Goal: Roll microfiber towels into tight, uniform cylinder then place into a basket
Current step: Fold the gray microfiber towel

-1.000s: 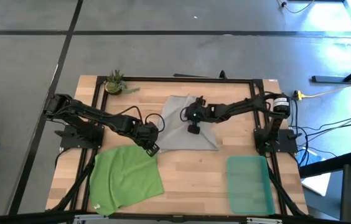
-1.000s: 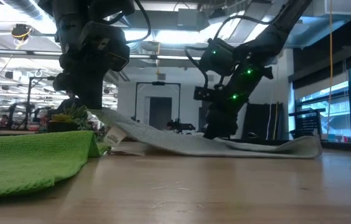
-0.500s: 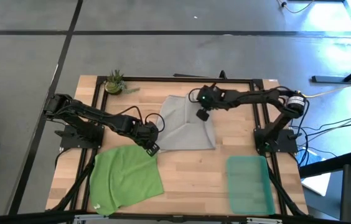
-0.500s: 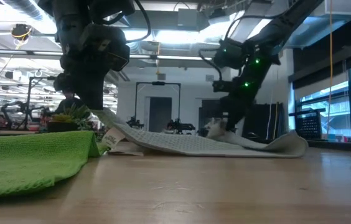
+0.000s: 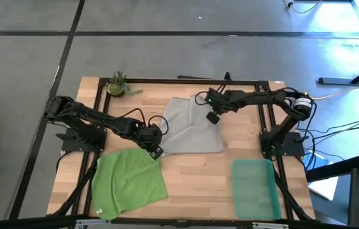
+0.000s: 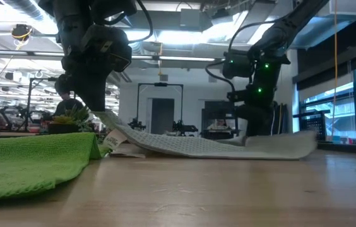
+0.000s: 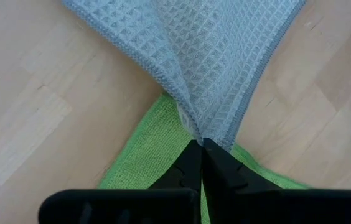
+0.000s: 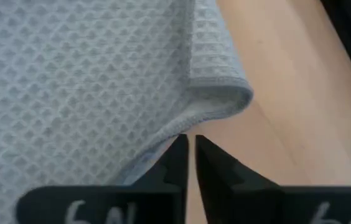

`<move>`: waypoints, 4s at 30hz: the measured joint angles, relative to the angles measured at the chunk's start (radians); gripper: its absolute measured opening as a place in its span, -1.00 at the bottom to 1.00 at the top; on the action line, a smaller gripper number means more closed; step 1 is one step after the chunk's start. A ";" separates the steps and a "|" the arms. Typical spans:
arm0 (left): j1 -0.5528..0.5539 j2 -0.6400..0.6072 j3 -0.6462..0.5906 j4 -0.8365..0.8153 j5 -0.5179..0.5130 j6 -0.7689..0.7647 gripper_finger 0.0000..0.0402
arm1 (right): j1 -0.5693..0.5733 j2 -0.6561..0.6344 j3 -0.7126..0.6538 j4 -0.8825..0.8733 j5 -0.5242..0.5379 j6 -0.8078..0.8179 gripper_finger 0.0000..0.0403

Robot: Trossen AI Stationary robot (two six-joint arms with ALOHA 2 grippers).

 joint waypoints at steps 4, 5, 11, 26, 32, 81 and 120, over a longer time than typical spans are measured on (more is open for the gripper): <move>0.000 0.000 0.000 0.000 0.000 0.000 -1.00 | 0.000 0.000 0.078 -0.143 -0.018 0.006 -0.55; 0.000 0.000 0.000 0.000 0.000 0.000 -1.00 | -0.001 0.000 0.108 -0.208 -0.050 0.014 -0.50; 0.000 0.000 0.000 0.000 -0.001 0.000 -1.00 | 0.003 0.000 0.248 -0.604 -0.339 0.153 -0.34; -0.001 0.000 0.000 0.000 -0.049 0.002 -1.00 | 0.231 0.000 0.042 -0.518 -0.659 0.323 -0.32; -0.001 0.000 0.000 0.000 -0.049 0.002 -1.00 | 0.257 0.000 -0.020 -0.395 -0.686 0.434 -0.32; 0.013 0.000 0.654 -0.660 -0.381 0.006 -1.00 | 0.267 -0.017 0.634 -0.809 -0.183 0.005 -0.99; 0.294 0.000 1.043 -0.899 -0.386 0.188 -1.00 | 0.016 -0.117 1.025 -0.951 -0.049 -0.139 -1.00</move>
